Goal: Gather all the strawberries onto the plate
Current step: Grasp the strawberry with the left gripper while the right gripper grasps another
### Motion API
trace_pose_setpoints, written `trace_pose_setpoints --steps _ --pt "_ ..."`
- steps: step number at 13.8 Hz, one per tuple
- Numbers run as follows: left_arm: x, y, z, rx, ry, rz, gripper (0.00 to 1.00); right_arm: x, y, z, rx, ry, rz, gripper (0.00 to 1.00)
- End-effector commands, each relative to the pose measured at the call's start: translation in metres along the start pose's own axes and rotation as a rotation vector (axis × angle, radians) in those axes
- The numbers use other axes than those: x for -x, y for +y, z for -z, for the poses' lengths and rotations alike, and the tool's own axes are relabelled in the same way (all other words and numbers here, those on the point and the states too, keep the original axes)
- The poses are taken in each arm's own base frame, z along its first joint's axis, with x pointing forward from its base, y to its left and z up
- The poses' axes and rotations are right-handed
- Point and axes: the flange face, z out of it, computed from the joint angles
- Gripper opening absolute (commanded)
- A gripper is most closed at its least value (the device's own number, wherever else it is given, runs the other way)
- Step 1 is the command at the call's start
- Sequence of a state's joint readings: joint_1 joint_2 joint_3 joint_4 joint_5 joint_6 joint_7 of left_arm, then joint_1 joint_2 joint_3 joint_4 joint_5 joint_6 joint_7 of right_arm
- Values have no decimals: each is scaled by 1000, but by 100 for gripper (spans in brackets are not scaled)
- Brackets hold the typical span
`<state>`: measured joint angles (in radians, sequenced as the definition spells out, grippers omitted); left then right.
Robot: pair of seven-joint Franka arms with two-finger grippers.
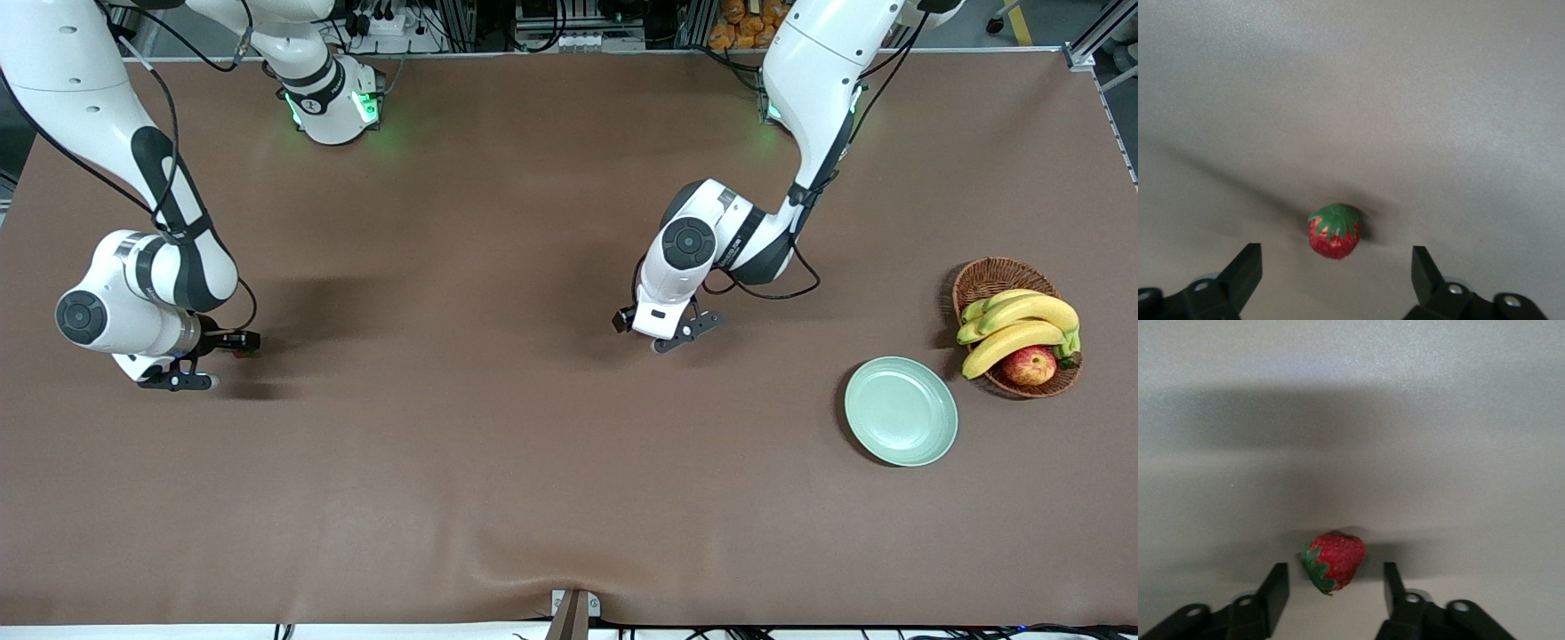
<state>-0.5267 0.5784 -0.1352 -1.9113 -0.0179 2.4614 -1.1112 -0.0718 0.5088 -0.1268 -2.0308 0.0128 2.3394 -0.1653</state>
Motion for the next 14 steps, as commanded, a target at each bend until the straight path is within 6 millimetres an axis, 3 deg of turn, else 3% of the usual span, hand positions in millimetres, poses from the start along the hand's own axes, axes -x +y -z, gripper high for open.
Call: trace_pose_setpoints --steps 1,3,5,7,8,9,11,14 --pt "-3 3 -7 -4 13 7 85 0 0 -1 -8 10 10 35" --pt "-5 4 -9 -3 12 9 72 -3 -4 2 -6 15 14 11" --pt "-6 5 -10 -3 11 8 65 -4 -11 8 -10 16 14 1" --pt "-6 5 -10 -3 12 3 63 -8 -22 21 -27 -24 11 0" --pt "-7 4 -10 -3 12 5 56 -12 -28 33 -38 -57 -6 0" --pt "-8 4 -10 -3 12 8 43 -16 -35 45 -43 -87 -17 0" --pt "-8 4 -9 -2 13 6 4 -19 -50 62 -71 -138 -58 0" --pt "-13 5 4 12 24 15 0 -22 -74 85 -135 -202 -117 0"
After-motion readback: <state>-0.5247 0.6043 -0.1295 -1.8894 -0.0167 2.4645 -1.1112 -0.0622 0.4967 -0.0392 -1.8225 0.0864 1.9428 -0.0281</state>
